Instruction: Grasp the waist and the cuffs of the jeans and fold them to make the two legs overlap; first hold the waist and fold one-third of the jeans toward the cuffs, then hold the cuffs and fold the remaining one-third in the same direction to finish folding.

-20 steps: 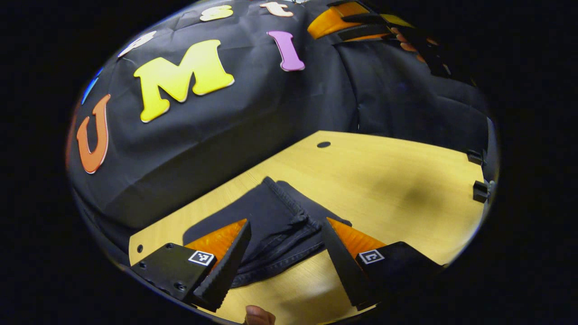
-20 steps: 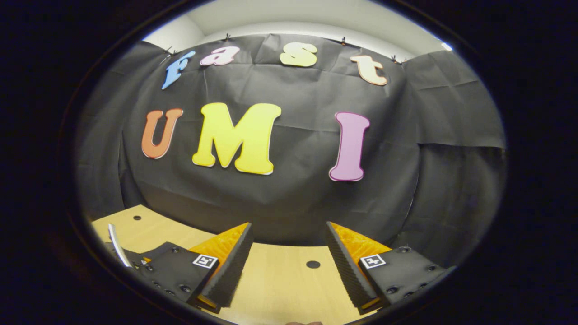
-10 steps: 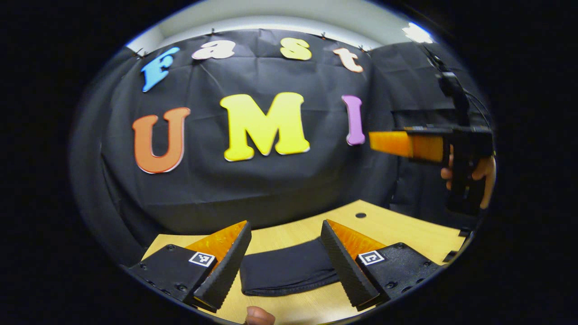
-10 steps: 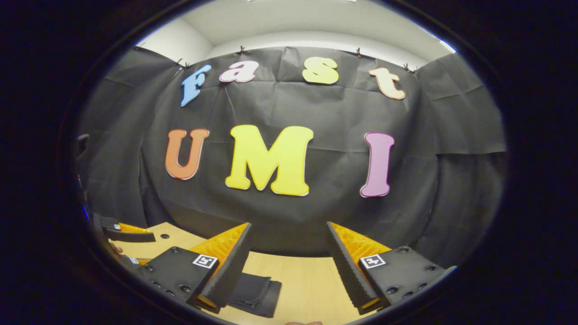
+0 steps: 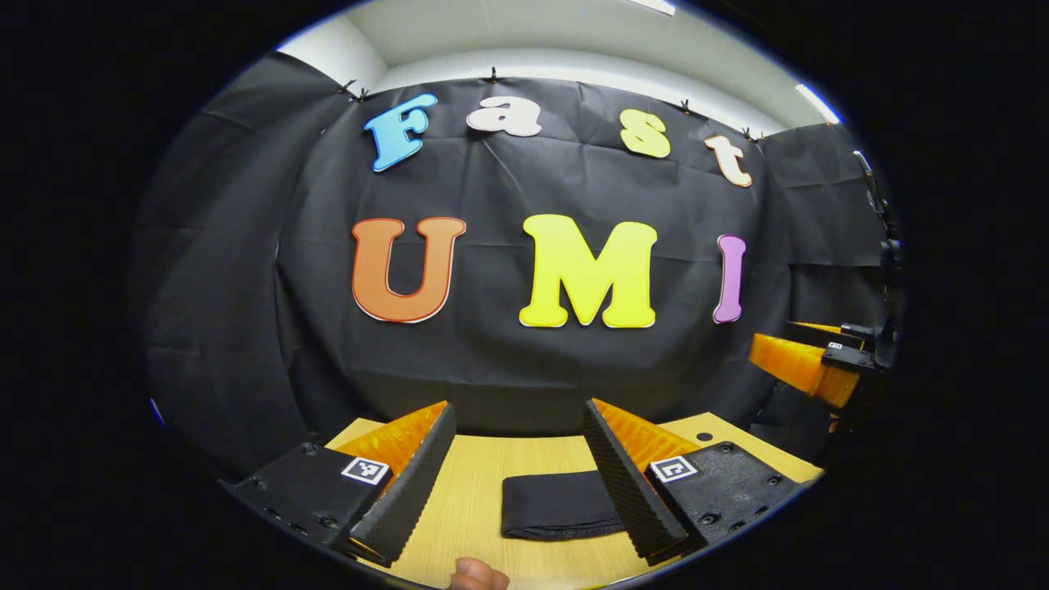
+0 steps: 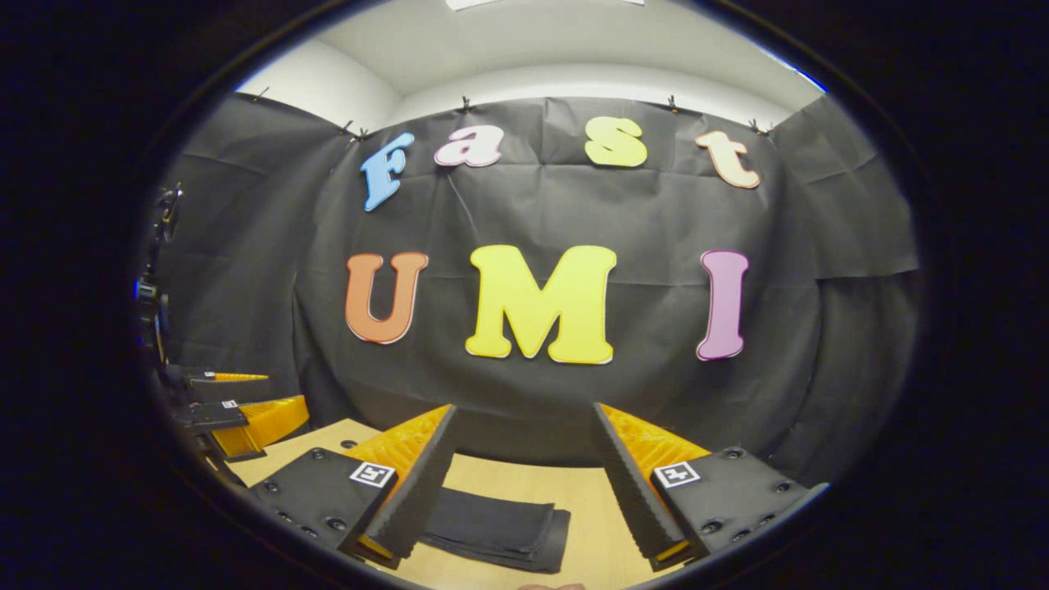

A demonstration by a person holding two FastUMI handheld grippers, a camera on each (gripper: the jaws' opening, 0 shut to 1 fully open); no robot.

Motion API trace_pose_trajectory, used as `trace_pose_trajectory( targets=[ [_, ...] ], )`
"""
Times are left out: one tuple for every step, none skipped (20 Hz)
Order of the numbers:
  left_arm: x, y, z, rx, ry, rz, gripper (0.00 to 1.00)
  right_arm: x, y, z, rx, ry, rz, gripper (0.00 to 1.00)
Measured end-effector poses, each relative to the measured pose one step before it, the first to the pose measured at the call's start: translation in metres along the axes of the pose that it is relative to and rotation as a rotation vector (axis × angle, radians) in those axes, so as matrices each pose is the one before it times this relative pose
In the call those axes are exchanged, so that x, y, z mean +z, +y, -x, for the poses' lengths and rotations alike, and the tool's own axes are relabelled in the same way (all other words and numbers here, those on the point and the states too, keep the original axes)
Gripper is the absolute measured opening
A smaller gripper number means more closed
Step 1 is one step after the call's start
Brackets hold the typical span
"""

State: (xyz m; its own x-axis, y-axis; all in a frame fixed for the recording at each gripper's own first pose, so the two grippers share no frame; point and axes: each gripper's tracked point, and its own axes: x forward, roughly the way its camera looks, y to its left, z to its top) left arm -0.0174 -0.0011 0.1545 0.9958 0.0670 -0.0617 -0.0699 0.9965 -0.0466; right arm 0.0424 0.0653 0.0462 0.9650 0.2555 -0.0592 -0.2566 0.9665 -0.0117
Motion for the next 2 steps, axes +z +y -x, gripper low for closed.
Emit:
trace_pose_trajectory(
  targets=[
    [0.00074, 0.00700, 0.00024, 0.00596, -0.00171, -0.00359, 0.94, 0.00160, 0.00266, 0.00109, 0.00393, -0.00011, -0.00347, 0.99],
    [0.00155, 0.00471, 0.00058, 0.00575, -0.00219, -0.00367, 0.99, -0.00147, 0.00061, -0.00042, -0.00020, 0.00218, -0.00090, 0.99]
  ],
)
